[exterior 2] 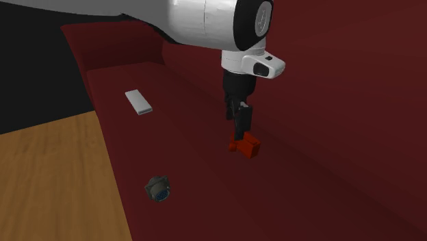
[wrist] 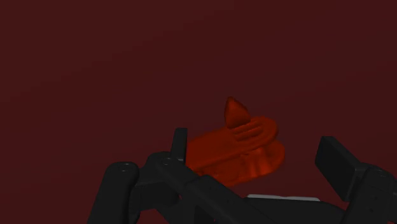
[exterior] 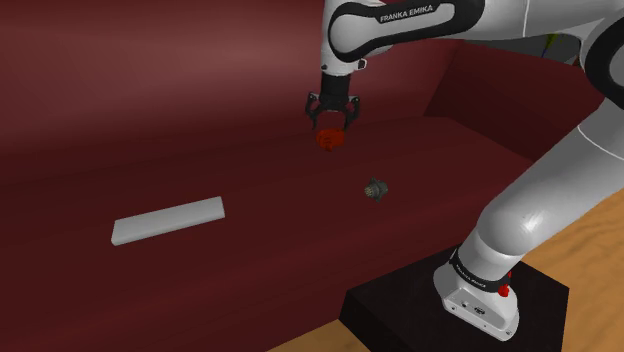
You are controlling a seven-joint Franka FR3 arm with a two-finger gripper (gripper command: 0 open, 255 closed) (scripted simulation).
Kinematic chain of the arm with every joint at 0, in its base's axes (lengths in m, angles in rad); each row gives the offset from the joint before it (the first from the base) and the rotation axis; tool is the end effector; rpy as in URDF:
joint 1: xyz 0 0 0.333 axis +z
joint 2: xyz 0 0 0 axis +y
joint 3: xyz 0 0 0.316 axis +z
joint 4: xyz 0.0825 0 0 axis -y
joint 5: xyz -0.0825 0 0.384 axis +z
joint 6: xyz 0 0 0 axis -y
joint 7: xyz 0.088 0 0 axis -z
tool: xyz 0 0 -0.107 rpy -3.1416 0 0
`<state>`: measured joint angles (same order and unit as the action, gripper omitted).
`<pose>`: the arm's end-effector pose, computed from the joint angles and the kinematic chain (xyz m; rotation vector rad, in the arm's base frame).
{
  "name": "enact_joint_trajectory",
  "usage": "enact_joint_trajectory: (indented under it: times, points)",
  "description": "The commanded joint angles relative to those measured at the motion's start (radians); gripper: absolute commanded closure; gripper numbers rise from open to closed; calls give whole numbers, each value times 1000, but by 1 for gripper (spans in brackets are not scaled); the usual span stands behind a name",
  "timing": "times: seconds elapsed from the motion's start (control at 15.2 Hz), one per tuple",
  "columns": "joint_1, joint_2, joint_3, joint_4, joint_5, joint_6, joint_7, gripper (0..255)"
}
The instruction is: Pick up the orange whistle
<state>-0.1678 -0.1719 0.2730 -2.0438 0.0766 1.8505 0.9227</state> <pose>0.5013 0.0653 0.5111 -2.8559 1.2824 0.0579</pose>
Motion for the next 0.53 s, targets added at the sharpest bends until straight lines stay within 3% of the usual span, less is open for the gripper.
enact_joint_trajectory:
  times: [0.0,0.46]
  points:
    - [-8,66,7,38,-7,3,76,0]
    - [-5,86,10,-36,-10,96,76,0]
